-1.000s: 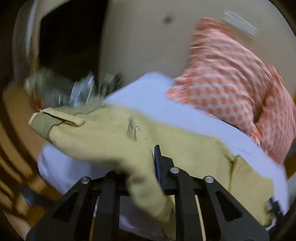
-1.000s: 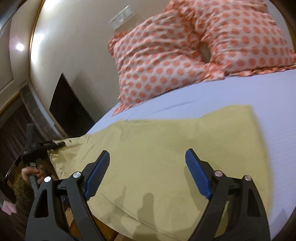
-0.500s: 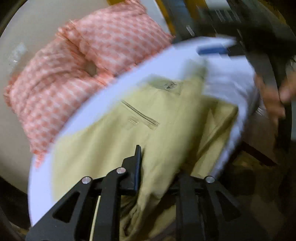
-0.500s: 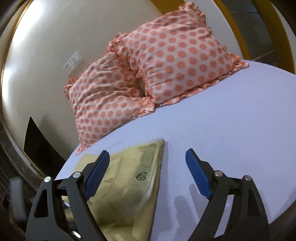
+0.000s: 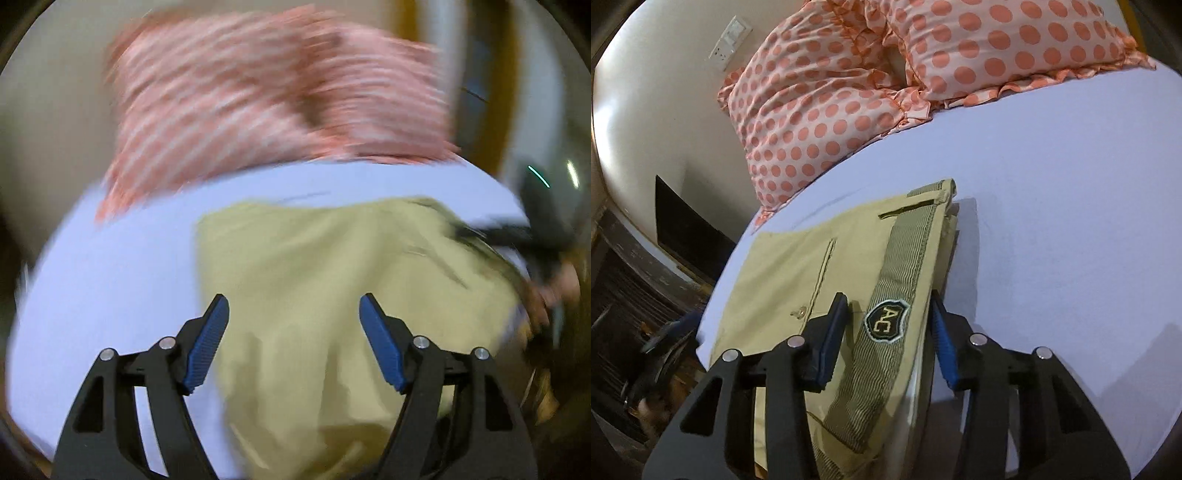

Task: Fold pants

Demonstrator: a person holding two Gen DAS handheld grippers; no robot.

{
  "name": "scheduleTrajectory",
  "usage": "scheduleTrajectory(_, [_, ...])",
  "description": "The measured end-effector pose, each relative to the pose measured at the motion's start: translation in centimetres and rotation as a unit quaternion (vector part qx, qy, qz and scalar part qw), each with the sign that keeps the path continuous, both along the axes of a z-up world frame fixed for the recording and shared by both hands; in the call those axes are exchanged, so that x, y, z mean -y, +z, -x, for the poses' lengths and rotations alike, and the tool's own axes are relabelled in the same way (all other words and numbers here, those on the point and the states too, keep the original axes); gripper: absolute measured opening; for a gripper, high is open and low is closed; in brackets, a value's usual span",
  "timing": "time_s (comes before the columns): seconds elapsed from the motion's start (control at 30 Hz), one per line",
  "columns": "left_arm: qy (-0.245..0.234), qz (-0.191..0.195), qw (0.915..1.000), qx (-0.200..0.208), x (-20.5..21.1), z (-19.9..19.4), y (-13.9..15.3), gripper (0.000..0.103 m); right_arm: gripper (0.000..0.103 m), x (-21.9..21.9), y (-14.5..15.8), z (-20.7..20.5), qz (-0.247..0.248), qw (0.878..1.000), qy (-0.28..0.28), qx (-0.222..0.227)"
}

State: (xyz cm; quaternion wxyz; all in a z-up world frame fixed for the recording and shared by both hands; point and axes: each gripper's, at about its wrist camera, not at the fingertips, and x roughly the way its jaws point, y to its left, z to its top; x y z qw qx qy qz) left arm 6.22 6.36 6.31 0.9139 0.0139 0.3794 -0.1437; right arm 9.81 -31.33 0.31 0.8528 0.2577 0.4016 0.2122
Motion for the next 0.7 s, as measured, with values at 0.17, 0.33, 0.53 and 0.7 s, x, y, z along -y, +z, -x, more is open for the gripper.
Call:
scheduleTrajectory(0.17, [0.02,0.061,0.9935,-0.094,-2.9,-4.7,-2.9,0.071,0.047,0.3,-0.2,-0.3,-0.02,1.0,0.004,-0.003])
scheduleTrajectory(0.33, [-0.016,0.074,0.9901,-0.118,-1.1,-6.3,-3.6,0.058,0.022,0.1,-1.1,-1.4,-0.108,0.991,0.072,-0.035])
scheduleTrajectory(0.53, [-0.031,0.057,0.9913,-0.114,-0.1,-8.8,-1.5,0.009,0.015,0.1,2.4,-3.6,-0.105,0.991,0.083,0.0])
scheduleTrajectory(0.7, [0.01,-0.006,0.9998,-0.019,3.1,-14.2,1.7,0.008,0.015,0.7,6.9,-7.8,-0.063,0.996,0.029,0.06])
